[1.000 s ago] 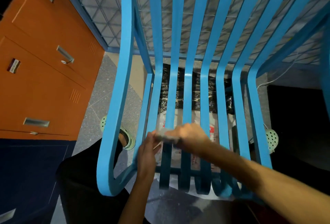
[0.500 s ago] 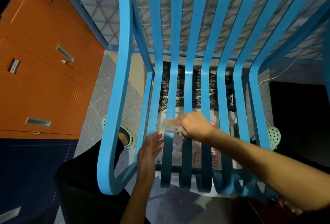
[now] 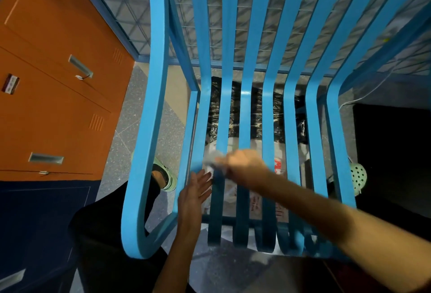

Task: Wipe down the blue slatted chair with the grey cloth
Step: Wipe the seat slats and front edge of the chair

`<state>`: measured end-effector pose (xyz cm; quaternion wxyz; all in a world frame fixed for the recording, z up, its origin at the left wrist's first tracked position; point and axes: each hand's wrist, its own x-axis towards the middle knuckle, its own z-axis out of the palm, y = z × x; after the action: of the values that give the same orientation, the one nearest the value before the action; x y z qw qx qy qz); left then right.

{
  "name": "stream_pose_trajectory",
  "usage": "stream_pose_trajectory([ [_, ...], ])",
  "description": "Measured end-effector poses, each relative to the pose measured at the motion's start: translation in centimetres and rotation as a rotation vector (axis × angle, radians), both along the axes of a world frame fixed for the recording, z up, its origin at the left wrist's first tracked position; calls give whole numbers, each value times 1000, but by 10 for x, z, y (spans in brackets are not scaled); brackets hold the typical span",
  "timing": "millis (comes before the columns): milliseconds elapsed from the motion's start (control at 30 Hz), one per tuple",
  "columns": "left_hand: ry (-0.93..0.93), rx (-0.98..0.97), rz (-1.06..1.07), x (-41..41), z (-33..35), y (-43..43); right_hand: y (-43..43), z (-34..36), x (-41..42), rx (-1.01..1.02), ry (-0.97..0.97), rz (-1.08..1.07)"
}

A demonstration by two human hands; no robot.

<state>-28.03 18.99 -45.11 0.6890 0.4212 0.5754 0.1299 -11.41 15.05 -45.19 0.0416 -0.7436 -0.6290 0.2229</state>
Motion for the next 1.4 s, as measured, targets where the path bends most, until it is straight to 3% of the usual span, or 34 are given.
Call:
stream_pose_trajectory([
  [100, 30, -15, 11, -7, 0, 0, -50, 6, -52, -80, 223, 61],
  [300, 37, 15, -1, -4, 9, -4, -60, 8, -54, -29, 195, 109],
  [467, -19, 93, 10, 7, 14, -4, -21, 5, -11, 27, 18, 45],
  [600, -7, 180, -30, 46, 9, 4, 32, -11, 42, -114, -50, -47],
  [767, 87, 268, -78, 87, 4, 30, 80, -28, 101, 47, -157, -124],
  [933, 81, 259, -79, 102, 5, 49, 122, -25, 143, 42, -286, -148],
  [1100, -11, 239, -56, 86, -2, 44, 95, -27, 109, 14, -163, -219],
  [1267, -79, 335, 43, 56, 14, 29, 42, -13, 50, -69, 0, -80],
  [1400, -95, 258, 31, 28, 32, 14, -22, 5, -11, -52, 158, -46],
])
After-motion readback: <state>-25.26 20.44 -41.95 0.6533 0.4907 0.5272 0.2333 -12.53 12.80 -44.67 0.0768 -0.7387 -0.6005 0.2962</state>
